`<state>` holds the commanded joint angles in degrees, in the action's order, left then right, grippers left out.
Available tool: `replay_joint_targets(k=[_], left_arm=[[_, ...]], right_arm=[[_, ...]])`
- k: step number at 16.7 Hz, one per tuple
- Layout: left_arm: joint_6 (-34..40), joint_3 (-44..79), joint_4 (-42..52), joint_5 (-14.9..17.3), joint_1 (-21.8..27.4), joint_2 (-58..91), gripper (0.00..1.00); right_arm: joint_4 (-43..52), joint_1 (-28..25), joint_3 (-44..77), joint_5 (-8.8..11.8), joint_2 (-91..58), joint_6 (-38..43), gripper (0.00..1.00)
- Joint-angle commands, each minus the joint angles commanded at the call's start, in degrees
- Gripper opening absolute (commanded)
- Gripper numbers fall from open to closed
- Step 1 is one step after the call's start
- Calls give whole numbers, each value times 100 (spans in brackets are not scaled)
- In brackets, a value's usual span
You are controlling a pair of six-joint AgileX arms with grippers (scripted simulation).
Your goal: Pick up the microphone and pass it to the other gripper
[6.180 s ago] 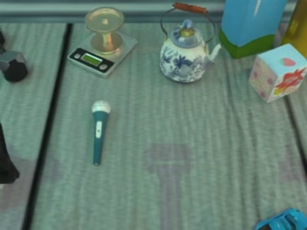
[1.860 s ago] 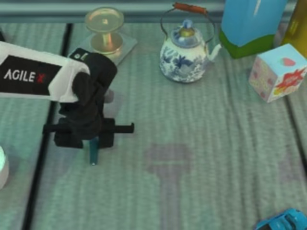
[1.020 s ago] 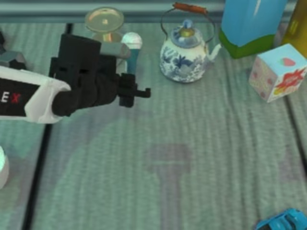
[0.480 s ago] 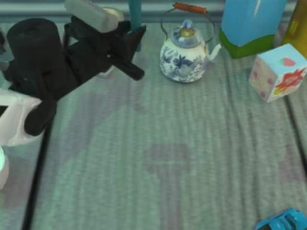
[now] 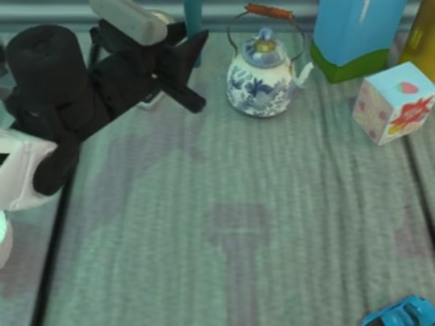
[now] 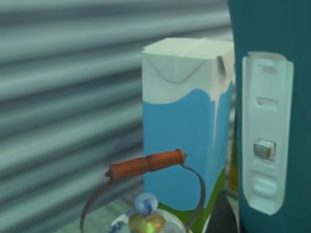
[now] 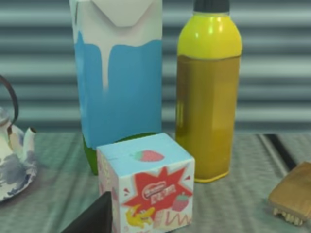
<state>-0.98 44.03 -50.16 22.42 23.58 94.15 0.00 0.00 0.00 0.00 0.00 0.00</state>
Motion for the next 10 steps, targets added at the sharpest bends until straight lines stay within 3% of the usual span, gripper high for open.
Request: replay_joint_targets(k=[7,10], left_arm=[[121,-278,-432,-1224,1118,-375,0],[133,-297,-472,-1312,1205,-414,0]], right_arm=[[0,0,0,0,0,0,100],[0,0,0,0,0,0,100]])
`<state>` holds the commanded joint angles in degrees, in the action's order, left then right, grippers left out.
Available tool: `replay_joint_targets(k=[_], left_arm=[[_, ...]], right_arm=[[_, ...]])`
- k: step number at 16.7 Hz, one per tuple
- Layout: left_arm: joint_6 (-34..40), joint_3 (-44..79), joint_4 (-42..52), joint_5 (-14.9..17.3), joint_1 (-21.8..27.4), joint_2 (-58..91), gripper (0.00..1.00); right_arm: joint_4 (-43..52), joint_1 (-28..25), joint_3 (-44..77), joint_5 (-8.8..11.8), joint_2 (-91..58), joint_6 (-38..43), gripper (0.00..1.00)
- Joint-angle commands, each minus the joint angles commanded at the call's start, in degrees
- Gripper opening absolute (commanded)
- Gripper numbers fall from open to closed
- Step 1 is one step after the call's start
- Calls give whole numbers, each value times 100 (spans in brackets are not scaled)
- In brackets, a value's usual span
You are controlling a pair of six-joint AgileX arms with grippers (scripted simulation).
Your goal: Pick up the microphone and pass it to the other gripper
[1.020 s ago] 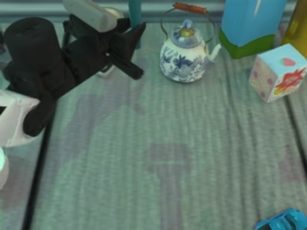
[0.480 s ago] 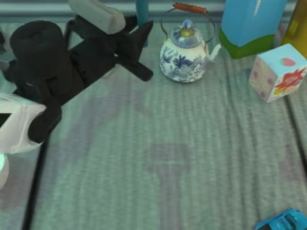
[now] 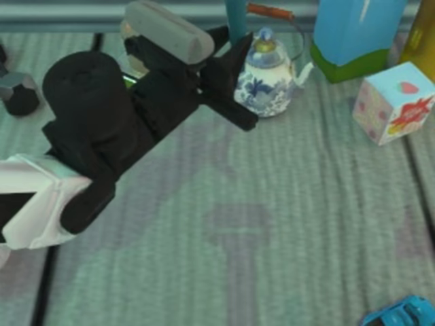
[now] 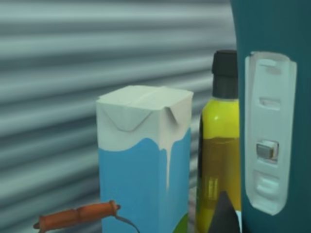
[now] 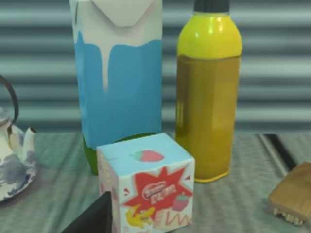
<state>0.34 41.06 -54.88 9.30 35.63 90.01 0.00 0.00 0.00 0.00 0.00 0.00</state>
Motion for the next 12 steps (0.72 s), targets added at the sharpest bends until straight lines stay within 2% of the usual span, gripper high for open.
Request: replay_joint_targets(k=[9,12], left_arm=[[0,0,0,0,0,0,0],[0,0,0,0,0,0,0]], right_arm=[[-2,-4,4,3,-7,-1,100],[-121,-199,226,125,-380,-27,100]])
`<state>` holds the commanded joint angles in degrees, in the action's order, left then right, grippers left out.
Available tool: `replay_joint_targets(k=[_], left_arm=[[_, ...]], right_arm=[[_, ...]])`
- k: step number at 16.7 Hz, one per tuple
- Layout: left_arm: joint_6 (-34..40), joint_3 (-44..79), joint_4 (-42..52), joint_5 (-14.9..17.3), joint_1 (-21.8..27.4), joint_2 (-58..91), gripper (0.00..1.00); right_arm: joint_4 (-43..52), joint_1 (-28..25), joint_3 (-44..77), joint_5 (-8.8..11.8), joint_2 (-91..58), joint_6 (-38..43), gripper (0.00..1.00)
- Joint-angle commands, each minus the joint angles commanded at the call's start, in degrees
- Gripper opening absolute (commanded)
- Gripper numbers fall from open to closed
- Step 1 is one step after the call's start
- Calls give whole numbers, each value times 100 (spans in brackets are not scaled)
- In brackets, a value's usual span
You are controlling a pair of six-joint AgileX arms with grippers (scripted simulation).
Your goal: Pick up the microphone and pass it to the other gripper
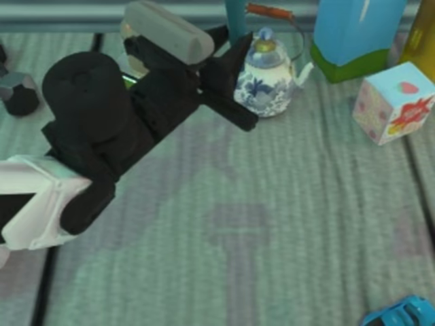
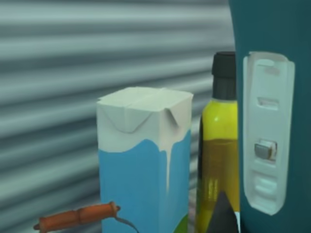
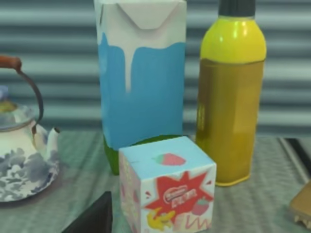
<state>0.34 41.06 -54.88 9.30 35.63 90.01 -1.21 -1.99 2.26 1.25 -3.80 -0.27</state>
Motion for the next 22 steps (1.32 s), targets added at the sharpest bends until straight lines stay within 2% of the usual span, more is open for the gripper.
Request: replay_joint_targets(k=[4,15,19,22], left_arm=[[0,0,0,0,0,0,0],[0,0,0,0,0,0,0],[0,0,0,0,0,0,0],[0,0,0,0,0,0,0]], right_arm=[[-423,-541,736,323,-1234,-48,100],[-2095,-2417,3487,1445,-5627,-249,100],[-2383,-2800,3988,1679,-6480,-307,100],[-2419,-2858,4056,1715,-6606,-316,100]])
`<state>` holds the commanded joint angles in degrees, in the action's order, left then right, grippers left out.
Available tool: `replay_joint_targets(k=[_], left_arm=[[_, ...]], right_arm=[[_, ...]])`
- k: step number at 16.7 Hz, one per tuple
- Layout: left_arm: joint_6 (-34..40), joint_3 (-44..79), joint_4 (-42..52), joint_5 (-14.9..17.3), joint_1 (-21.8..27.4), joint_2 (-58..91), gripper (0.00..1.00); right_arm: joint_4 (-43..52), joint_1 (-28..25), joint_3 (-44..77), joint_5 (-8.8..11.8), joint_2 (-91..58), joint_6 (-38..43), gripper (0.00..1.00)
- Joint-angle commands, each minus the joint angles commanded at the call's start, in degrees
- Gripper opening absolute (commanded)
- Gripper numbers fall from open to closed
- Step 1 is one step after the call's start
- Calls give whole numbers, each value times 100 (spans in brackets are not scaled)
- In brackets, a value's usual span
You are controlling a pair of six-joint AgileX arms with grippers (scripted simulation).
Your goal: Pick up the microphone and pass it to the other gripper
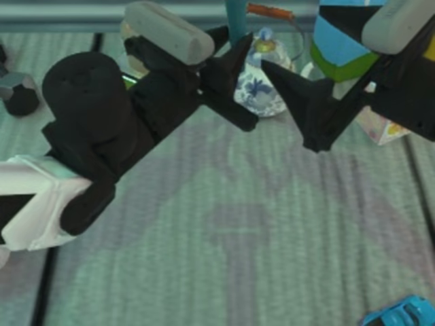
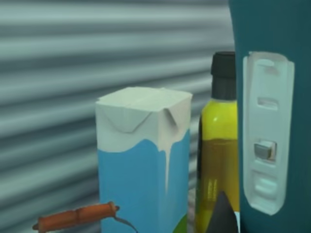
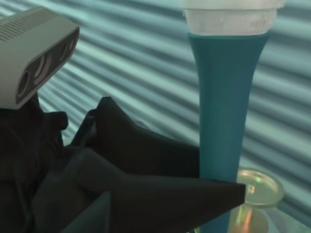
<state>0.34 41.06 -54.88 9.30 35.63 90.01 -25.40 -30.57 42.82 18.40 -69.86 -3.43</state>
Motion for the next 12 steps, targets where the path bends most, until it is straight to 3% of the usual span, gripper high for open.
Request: replay_joint_targets(k=[6,12], left_arm=[[0,0,0,0,0,0,0],[0,0,0,0,0,0,0]], right_arm=[[-48,-49,189,-61,-209,5,100],[-362,-397,1410,-427,-1812,17,100]])
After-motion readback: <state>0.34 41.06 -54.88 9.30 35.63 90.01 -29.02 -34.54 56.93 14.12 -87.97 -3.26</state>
